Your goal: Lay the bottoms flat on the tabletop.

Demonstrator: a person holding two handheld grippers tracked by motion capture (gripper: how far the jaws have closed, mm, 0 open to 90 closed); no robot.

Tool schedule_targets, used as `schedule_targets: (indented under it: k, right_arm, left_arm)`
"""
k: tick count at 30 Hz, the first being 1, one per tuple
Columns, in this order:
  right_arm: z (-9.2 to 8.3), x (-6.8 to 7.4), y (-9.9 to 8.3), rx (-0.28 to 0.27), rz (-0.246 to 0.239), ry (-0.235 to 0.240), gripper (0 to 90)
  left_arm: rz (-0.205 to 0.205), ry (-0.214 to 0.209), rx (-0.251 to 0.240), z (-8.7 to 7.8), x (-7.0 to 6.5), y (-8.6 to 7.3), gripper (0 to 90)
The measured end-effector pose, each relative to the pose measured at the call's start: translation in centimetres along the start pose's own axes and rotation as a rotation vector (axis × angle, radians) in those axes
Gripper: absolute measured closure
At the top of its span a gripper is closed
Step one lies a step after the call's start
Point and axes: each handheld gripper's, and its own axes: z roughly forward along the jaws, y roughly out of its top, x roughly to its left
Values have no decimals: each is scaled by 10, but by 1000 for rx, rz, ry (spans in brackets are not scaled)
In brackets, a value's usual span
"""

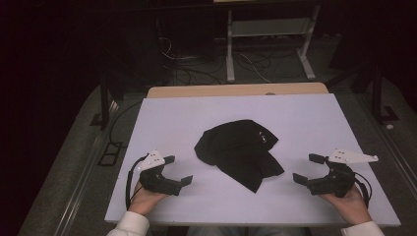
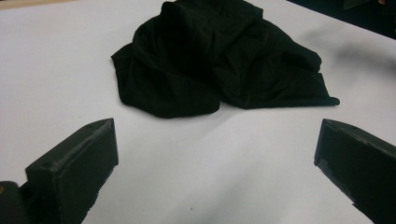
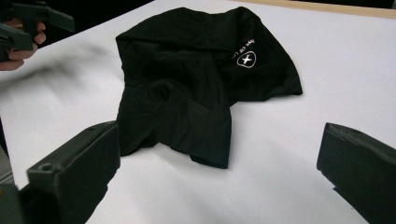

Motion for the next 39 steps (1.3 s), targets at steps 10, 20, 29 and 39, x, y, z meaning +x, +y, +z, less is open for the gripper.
schedule_targets:
  k: [10,20,29,39]
  right_arm:
    - [0,3,2,1,-7,1,0]
    - [3,4,6,27,-7,-18,0]
    - [3,4,15,35,-7,-12,0]
    - [8,7,35,38,-33,12,0]
  left_arm:
    - [7,-3,5,1,-4,1,0]
    - [26,15,46,6,-8,6,0]
    - [58,8,78,12,-10,18,0]
    - [98,-20,70,15,-16,42,0]
